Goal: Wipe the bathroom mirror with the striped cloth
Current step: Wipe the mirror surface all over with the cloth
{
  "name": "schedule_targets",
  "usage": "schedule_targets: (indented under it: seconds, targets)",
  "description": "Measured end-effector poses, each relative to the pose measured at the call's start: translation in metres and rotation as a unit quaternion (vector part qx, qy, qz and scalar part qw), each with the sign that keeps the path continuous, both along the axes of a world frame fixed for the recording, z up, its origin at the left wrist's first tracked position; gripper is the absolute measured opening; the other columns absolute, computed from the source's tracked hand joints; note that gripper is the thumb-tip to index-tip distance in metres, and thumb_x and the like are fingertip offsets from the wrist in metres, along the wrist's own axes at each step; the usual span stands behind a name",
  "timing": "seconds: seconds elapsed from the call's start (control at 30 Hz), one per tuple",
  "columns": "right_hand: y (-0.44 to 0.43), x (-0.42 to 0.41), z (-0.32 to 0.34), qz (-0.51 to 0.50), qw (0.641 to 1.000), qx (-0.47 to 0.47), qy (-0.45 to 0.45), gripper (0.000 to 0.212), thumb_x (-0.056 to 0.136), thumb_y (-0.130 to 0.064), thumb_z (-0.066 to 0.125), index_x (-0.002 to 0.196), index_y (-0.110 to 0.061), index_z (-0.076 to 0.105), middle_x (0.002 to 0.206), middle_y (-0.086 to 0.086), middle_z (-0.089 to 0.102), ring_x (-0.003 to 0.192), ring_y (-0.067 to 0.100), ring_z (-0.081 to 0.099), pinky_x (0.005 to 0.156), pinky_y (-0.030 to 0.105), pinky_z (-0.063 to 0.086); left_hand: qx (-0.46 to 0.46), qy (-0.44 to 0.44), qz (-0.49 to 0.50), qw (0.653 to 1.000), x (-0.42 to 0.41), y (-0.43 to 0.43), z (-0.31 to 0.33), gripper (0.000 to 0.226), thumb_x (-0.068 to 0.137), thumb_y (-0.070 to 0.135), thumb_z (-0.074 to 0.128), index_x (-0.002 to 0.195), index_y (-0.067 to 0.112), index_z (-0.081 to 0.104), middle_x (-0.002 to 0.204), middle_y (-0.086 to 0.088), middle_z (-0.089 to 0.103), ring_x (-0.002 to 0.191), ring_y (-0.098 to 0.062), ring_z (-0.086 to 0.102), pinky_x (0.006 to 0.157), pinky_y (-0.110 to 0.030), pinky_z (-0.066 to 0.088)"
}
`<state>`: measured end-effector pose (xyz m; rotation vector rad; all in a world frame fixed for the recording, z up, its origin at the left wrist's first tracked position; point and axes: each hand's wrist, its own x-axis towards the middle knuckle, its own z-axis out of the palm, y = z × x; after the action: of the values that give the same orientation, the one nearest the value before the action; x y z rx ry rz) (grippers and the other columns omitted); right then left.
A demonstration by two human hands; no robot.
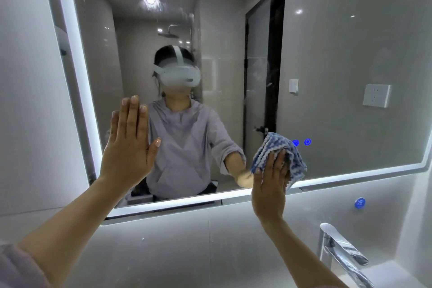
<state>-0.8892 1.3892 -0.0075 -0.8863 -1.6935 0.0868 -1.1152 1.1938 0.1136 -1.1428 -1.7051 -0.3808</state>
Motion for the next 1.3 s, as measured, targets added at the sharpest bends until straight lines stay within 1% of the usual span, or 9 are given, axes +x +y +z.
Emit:
schedule_targets:
  seconds: [0.1,0.2,0.3,0.47,0.63,0.87,1.0,1.13,1.3]
  targets:
    - [-0.014,-0.019,0.002,0.018,0.997,0.053,-0.047,0.056,0.096,-0.030,0.033,0.144,-0.003,0.031,0.152,0.021,0.024,0.140,0.037,0.022,0.111,0.052,0.022,0.006,0.000,-0.001,1.000,-0.001,0.002,-0.001,0.072,0.096,0.044,0.020,0.146,-0.006,0.008,0.157,-0.025,0.002,0.146,-0.037,0.000,0.119,-0.051,0.008]
    - [-0.031,-0.036,0.007,0.071,0.980,0.138,-0.124,0.055,0.095,-0.034,0.038,0.146,-0.015,0.033,0.154,0.008,0.023,0.142,0.026,0.025,0.110,0.045,0.029,0.010,0.005,0.001,1.000,-0.003,0.003,-0.001,0.073,0.096,0.045,0.019,0.147,-0.006,0.009,0.157,-0.024,0.002,0.146,-0.037,0.001,0.119,-0.051,0.008]
    - [-0.044,-0.049,0.030,0.108,0.956,0.197,-0.188,0.055,0.096,-0.037,0.038,0.148,-0.022,0.030,0.156,0.002,0.022,0.140,0.027,0.032,0.107,0.049,0.038,0.011,0.015,0.007,1.000,-0.004,0.003,-0.002,0.073,0.096,0.045,0.021,0.146,-0.006,0.012,0.156,-0.025,0.004,0.146,-0.038,0.003,0.119,-0.051,0.010]
    - [-0.053,-0.072,0.095,0.116,0.952,0.241,-0.147,0.052,0.096,-0.041,0.040,0.145,-0.024,0.034,0.157,-0.001,0.012,0.146,0.024,0.009,0.118,0.047,0.004,0.019,0.033,0.014,0.999,-0.004,0.003,-0.002,0.072,0.095,0.045,0.026,0.145,-0.007,0.018,0.155,-0.025,0.010,0.145,-0.038,0.008,0.118,-0.051,0.014]
    - [-0.029,-0.062,0.120,0.080,0.936,0.294,-0.177,0.059,0.095,-0.035,0.047,0.148,-0.022,0.026,0.156,0.000,0.020,0.145,0.026,0.013,0.115,0.057,0.018,0.020,0.043,0.015,0.999,-0.005,0.004,-0.001,0.072,0.095,0.044,0.026,0.145,-0.006,0.017,0.156,-0.025,0.009,0.145,-0.038,0.008,0.119,-0.050,0.013]
    - [0.015,-0.021,0.167,-0.004,0.967,0.218,-0.131,0.059,0.096,-0.043,0.030,0.150,-0.023,0.017,0.158,-0.001,0.013,0.147,0.023,0.014,0.115,0.055,0.016,0.017,0.030,0.013,0.999,-0.002,0.002,-0.001,0.072,0.095,0.044,0.024,0.145,-0.007,0.015,0.156,-0.026,0.008,0.145,-0.039,0.007,0.118,-0.053,0.015]
    - [0.027,-0.009,0.182,-0.037,0.992,0.109,-0.041,0.062,0.096,-0.047,0.019,0.152,-0.022,0.010,0.161,0.003,0.007,0.148,0.026,0.004,0.119,0.051,0.001,0.012,0.015,0.012,1.000,0.000,0.001,-0.001,0.072,0.095,0.045,0.022,0.146,-0.006,0.013,0.156,-0.025,0.006,0.146,-0.038,0.005,0.118,-0.052,0.013]
    - [0.013,-0.026,0.184,-0.057,0.997,0.048,0.023,0.062,0.096,-0.045,0.022,0.152,-0.021,0.010,0.161,0.005,0.007,0.147,0.029,0.003,0.117,0.050,-0.004,0.009,0.007,0.011,1.000,-0.001,0.001,-0.001,0.072,0.096,0.045,0.020,0.146,-0.006,0.012,0.157,-0.024,0.004,0.146,-0.037,0.003,0.119,-0.052,0.012]
    - [-0.020,-0.053,0.158,-0.018,0.987,0.129,-0.097,0.064,0.099,-0.047,0.027,0.149,-0.023,-0.005,0.159,0.004,-0.005,0.147,0.029,-0.004,0.118,0.051,-0.001,0.011,0.002,0.007,1.000,-0.002,0.003,-0.002,0.072,0.096,0.045,0.019,0.147,-0.005,0.012,0.157,-0.024,0.004,0.146,-0.038,0.004,0.118,-0.052,0.012]
